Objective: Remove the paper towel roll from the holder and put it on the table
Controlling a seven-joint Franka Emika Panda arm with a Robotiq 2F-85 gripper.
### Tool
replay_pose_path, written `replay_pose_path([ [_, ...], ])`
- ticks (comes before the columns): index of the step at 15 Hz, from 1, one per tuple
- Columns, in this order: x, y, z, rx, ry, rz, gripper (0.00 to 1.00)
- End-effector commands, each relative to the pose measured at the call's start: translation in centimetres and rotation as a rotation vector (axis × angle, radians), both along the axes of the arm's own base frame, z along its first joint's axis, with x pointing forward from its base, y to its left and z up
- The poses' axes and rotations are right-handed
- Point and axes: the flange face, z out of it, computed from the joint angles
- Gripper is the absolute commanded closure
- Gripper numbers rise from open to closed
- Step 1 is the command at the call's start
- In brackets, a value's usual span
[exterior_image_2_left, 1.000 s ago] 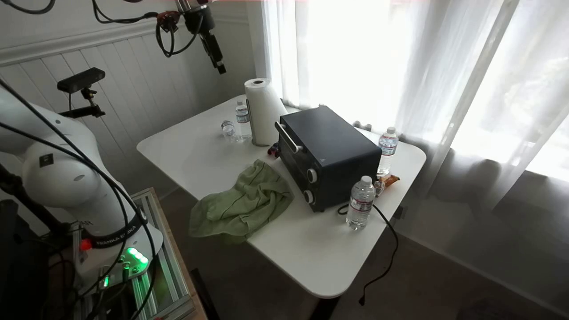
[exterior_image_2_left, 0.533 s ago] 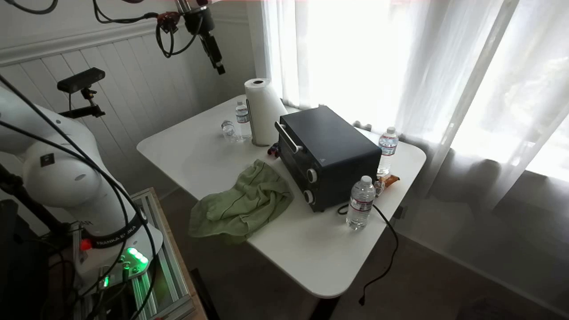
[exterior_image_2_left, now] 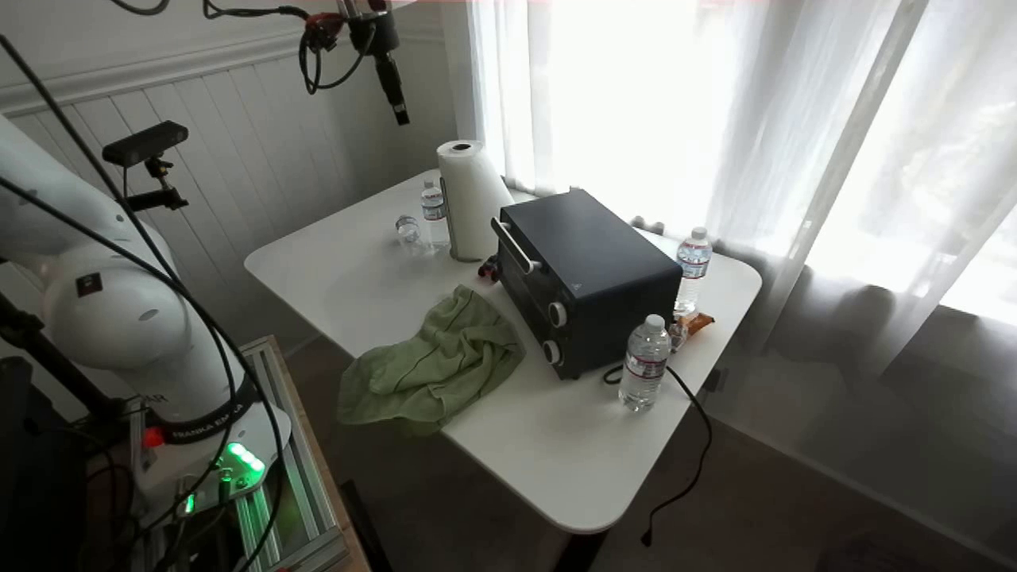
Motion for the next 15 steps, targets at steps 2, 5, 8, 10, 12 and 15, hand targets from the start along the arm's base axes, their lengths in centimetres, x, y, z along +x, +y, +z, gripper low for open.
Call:
replay_pose_path([
  [2,4.7,2.0,-1.1,0.095,0.021,-0.146,0.00],
  [5,6.4,3.2,-3.4,0.125,0.002,-0.205,0.00],
  [8,8.3,3.9,-5.5,0.147,-0.055,-0.262,0.00],
  [10,9.4,3.9,-6.3,0.149,-0.098,-0.254,0.00],
  [12,8.8,3.5,-6.7,0.148,-0.068,-0.239,0.00],
  [15,9.3,3.5,-7.0,0.149,-0.073,-0.240,0.00],
])
